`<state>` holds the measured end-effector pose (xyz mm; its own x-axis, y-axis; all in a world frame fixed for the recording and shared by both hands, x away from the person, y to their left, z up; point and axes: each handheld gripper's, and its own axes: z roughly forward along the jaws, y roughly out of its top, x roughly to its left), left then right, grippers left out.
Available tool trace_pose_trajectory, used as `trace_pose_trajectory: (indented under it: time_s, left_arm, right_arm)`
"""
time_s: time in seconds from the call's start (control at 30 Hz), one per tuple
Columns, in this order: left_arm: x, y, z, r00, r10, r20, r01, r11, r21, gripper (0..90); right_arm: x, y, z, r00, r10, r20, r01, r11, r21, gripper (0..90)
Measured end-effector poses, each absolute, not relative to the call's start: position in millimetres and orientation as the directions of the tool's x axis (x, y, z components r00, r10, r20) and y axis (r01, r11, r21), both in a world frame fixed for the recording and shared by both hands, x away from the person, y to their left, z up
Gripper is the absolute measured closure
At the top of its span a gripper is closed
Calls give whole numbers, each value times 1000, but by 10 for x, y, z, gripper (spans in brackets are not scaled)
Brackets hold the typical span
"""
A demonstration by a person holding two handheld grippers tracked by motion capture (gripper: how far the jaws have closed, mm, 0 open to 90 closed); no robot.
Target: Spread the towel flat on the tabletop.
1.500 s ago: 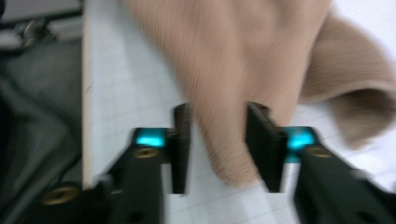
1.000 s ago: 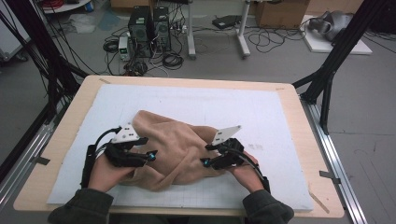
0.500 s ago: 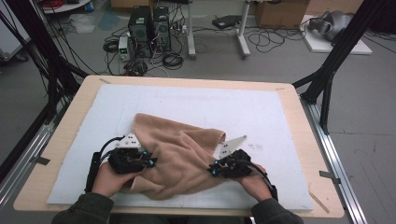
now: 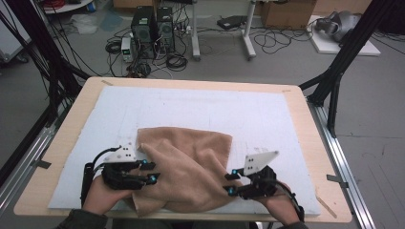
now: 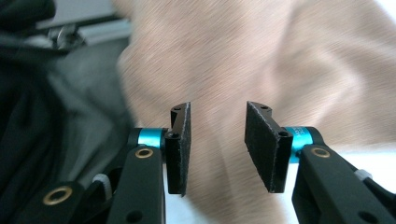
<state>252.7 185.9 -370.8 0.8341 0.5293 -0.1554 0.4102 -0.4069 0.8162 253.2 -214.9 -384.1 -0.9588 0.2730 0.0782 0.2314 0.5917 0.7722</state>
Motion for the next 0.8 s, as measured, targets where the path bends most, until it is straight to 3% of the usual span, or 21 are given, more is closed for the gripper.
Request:
trace_pose_trajectory:
  time_s: [0.2, 0.3, 0.4, 0.5, 0.6, 0.8]
  left_arm:
    - [2749, 1891, -3601, 801, 582, -141, 411, -364, 836, 472]
    - [2916, 1849, -3725, 775, 622, -115, 446, -408, 797, 422]
    - [3072, 1764, -3904, 777, 607, -166, 514, -460, 724, 423]
    - [3095, 1704, -4025, 800, 563, -208, 520, -479, 707, 687]
    - [3040, 1666, -4080, 810, 554, -194, 507, -494, 706, 871]
    - [2856, 1691, -4037, 825, 536, -179, 477, -492, 728, 890]
  right_arm:
    - [3081, -1990, -3904, -926, 377, 7, 263, 632, 729, 545]
    - [3301, -1864, -4073, -918, 393, 46, 310, 643, 700, 511]
    - [3387, -1769, -4264, -918, 386, 92, 346, 664, 663, 532]
    - [3373, -1748, -4315, -928, 349, 130, 348, 688, 636, 808]
    - [3224, -1817, -4232, -951, 296, 90, 285, 730, 621, 847]
    - [2956, -1992, -4156, -952, 292, 92, 281, 713, 642, 849]
